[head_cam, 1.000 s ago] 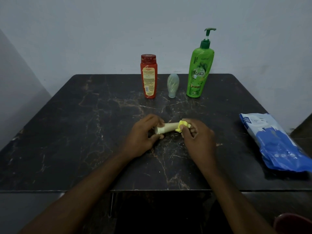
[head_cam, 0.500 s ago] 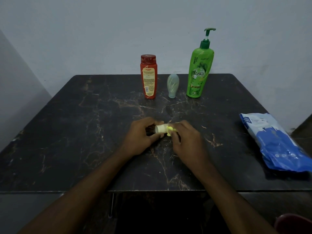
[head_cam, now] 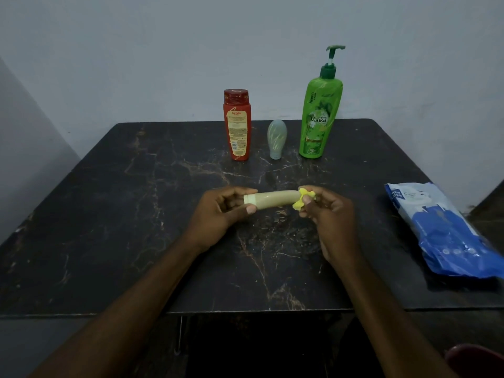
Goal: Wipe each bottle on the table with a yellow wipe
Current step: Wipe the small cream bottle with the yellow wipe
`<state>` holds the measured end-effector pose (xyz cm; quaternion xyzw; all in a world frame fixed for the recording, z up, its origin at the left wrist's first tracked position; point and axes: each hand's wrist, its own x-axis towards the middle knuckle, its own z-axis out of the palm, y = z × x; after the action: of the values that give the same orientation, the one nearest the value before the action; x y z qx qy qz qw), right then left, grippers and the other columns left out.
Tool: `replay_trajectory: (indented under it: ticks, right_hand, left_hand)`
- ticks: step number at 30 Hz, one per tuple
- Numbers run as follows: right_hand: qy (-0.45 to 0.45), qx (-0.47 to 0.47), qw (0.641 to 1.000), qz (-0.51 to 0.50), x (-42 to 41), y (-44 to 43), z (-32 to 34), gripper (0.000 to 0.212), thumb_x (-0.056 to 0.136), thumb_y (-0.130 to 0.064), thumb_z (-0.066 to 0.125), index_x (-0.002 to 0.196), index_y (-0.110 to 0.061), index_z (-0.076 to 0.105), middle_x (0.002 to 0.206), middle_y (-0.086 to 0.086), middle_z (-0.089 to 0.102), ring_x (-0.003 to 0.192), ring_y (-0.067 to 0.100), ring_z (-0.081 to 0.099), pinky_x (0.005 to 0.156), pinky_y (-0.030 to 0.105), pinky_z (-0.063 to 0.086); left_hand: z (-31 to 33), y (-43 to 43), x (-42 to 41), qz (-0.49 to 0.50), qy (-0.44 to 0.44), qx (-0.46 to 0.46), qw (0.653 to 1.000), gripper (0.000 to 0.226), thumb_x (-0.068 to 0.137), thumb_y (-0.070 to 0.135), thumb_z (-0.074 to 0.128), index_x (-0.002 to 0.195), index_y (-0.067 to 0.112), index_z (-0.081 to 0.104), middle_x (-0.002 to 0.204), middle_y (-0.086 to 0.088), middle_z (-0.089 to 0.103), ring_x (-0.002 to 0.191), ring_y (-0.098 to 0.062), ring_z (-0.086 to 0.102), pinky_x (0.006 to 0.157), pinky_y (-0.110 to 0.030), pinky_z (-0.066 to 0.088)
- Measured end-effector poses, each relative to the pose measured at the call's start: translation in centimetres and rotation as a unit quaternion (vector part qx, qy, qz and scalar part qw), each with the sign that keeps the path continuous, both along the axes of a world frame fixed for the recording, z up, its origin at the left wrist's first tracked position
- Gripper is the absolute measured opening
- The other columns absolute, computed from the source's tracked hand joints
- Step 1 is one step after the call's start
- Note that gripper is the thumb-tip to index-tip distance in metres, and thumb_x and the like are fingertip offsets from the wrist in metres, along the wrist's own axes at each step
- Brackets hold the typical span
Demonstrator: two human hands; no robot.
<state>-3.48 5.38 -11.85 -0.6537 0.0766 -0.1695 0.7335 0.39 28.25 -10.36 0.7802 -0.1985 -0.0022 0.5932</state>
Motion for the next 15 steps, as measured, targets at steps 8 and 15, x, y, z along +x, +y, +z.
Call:
replay_trajectory:
  ticks: [8, 15]
  right_hand:
    - [0.028, 0.215, 0.966, 0.138, -0.2, 1.1, 0.7, 0.026, 0.095, 0.007, 0.052, 0.117, 0.002, 0.065, 0.094, 0.008, 0.074, 0.077, 0.013, 0.065, 0.068, 0.022, 0.055]
    - [0.072, 0.142, 0.979, 0.129, -0.9, 4.3, 0.9, 0.012, 0.093, 0.000, 0.062, 0.102, 0.003, 0.069, 0.082, 0.017, 0.072, 0.068, 0.017, 0.066, 0.062, 0.022, 0.056]
  left_hand:
    - [-0.4, -0.2, 0.2, -0.077, 0.059, -0.053, 0.994, 0.034, 0.096, 0.002, 0.062, 0.130, -0.004, 0.060, 0.119, -0.018, 0.073, 0.109, -0.032, 0.072, 0.092, -0.032, 0.059]
    - [-0.1, -0.5, -0.1, -0.069, 0.051, -0.022, 0.996, 0.027, 0.096, 0.003, 0.063, 0.123, -0.001, 0.062, 0.109, -0.009, 0.076, 0.099, -0.018, 0.075, 0.083, -0.024, 0.059]
